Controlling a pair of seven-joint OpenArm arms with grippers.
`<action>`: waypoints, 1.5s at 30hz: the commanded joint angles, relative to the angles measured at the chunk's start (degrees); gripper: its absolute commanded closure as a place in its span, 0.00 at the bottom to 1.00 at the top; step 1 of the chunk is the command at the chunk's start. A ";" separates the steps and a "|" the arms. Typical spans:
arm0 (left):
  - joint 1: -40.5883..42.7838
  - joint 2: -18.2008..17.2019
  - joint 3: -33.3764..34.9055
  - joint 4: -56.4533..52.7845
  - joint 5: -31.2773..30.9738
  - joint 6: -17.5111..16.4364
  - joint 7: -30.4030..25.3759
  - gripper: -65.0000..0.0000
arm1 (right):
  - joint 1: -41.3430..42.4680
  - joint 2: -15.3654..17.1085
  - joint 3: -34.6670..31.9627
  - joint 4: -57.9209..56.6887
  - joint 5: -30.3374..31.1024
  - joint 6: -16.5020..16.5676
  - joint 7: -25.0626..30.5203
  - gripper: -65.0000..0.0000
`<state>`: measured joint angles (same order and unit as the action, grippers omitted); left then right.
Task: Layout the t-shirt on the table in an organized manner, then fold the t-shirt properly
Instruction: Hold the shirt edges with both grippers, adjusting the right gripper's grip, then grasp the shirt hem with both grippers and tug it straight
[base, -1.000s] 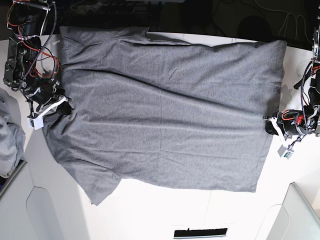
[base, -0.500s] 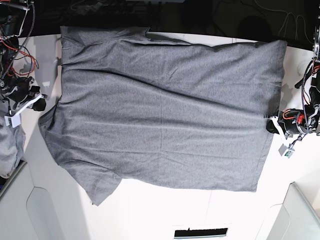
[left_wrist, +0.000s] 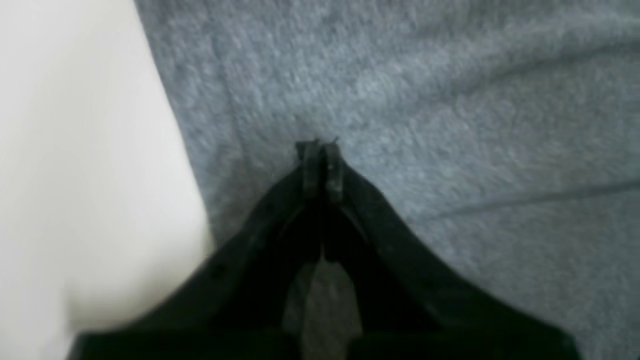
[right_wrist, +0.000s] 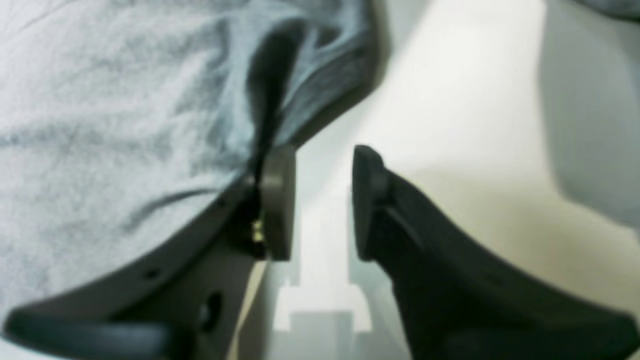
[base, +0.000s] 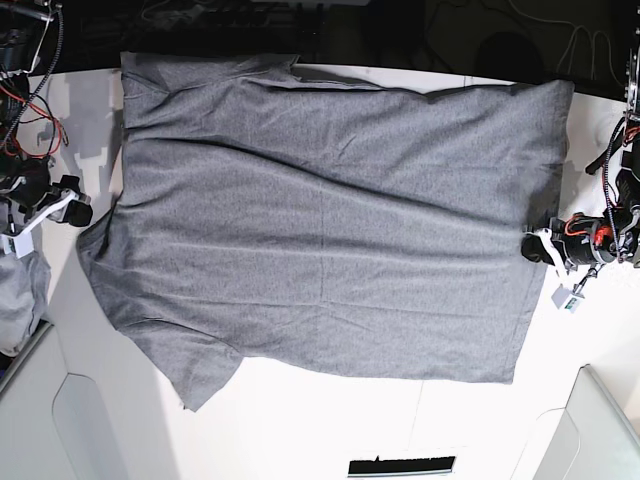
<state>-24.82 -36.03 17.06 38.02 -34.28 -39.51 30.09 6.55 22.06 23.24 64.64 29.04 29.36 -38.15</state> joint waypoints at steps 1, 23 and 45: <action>-0.70 -1.09 -0.24 1.66 -1.36 -0.49 -0.13 1.00 | 0.26 0.39 0.35 0.63 0.90 0.44 1.03 0.69; 5.84 -0.96 -0.24 10.40 -1.20 -0.49 0.02 1.00 | -0.37 -6.51 0.37 0.00 0.59 1.07 2.25 1.00; 5.84 -0.96 -0.24 10.38 -0.15 -0.49 2.97 1.00 | -0.37 4.68 0.44 4.04 0.48 1.31 2.12 1.00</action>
<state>-18.13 -35.90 17.06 47.94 -35.16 -39.75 31.79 5.39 25.21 23.38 67.51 28.73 30.28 -37.19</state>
